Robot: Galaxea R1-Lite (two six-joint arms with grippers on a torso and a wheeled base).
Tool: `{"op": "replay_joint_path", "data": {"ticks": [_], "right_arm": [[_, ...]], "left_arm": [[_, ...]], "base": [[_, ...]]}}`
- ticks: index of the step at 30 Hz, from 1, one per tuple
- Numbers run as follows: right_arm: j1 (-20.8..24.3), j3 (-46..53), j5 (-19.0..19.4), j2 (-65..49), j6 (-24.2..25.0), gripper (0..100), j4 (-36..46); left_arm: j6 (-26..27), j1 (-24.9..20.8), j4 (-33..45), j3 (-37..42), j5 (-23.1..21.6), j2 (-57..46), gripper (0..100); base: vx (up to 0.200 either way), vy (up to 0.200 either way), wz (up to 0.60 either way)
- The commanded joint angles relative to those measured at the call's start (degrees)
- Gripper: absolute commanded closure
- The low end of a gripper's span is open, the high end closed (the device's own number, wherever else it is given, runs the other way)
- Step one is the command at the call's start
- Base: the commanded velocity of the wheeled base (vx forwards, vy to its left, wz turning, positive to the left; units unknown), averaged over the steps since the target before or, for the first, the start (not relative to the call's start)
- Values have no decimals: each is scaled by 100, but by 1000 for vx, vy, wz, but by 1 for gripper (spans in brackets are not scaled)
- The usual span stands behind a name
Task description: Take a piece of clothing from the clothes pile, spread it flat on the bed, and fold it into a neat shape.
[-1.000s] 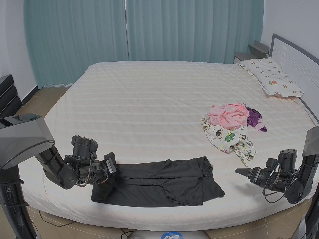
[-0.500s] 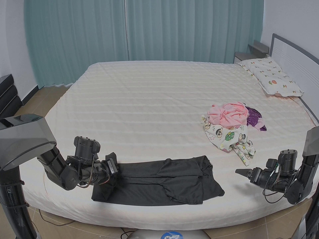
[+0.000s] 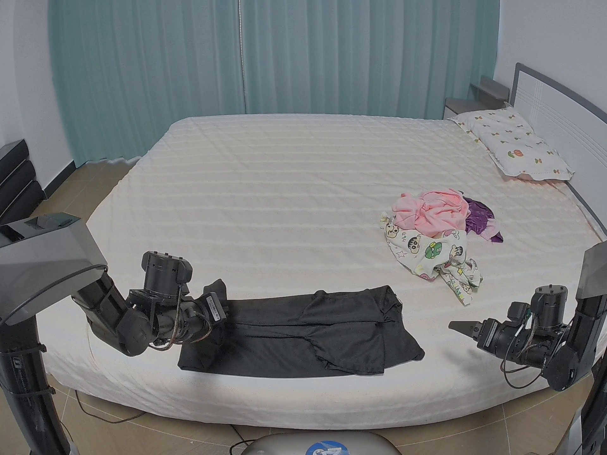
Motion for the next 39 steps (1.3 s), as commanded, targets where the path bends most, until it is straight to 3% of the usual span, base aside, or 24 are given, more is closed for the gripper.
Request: {"op": "replay_joint_path", "data": {"ticks": [1,9,39], "right_arm": [[1,6,1,19,7,0,-1],[45,41,-8,19,218,0,-177],[212,120,1,107,236,0,-361]], "left_arm": [[-34,-116,136,-73,0,12,100],[-113,-318,444,-398,123,12,100],[-640,-907,2140,-2050,158,337,100]], "base": [[0,-200,0],[0,-200,0],[0,-200,0]]}}
